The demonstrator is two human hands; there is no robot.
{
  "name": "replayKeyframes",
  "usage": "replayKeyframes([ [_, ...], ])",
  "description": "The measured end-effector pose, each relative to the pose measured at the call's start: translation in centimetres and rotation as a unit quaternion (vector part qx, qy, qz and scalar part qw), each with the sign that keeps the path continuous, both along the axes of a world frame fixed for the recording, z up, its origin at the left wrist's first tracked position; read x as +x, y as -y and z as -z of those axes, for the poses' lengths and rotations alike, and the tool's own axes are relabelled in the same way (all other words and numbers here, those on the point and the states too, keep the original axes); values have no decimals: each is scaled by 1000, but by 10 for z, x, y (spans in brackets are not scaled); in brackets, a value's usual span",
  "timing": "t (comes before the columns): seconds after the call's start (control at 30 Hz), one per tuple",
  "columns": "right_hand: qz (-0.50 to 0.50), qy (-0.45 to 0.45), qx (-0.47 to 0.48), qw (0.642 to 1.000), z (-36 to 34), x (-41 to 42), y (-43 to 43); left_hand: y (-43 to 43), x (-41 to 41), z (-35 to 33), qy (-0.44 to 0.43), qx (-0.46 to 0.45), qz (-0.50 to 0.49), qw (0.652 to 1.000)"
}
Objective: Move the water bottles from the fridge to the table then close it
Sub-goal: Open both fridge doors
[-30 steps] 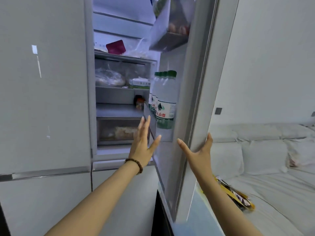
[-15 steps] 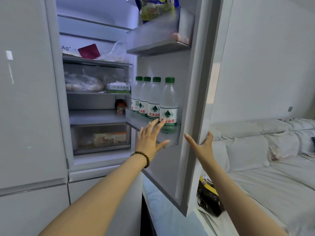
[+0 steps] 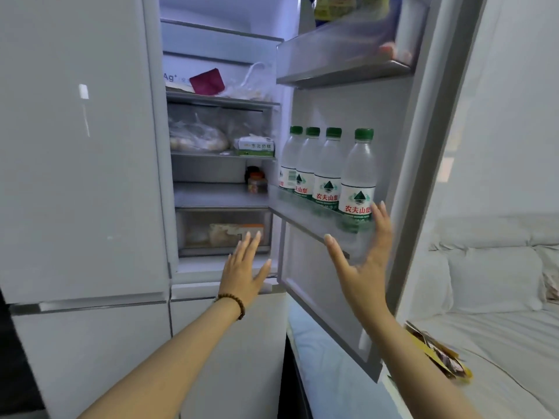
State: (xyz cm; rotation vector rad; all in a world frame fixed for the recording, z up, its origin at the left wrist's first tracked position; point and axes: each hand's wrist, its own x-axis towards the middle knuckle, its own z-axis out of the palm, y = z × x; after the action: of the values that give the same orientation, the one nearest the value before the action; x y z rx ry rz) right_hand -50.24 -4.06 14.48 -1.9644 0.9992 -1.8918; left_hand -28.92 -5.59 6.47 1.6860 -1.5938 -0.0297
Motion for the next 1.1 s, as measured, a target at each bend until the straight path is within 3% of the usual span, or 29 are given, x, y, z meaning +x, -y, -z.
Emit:
replayKeyframes([
  [0.07,-69,-29,6,997,-1,32,-6,-14,45,7,-29,4,-47,998],
  [0.23,-210,-47,157,964,17,124,1,-57,155,8,-36,-11,-160,986],
  [0.47,-313,-43,404,859,78,263,40,-73,280,25,-2,6,-266,964],
  [0.77,-315,60,596,736,192,416,98,10,382,67,98,28,-233,967],
  [1.1,-345,164,660,647,259,489,142,72,422,120,214,0,-211,954],
])
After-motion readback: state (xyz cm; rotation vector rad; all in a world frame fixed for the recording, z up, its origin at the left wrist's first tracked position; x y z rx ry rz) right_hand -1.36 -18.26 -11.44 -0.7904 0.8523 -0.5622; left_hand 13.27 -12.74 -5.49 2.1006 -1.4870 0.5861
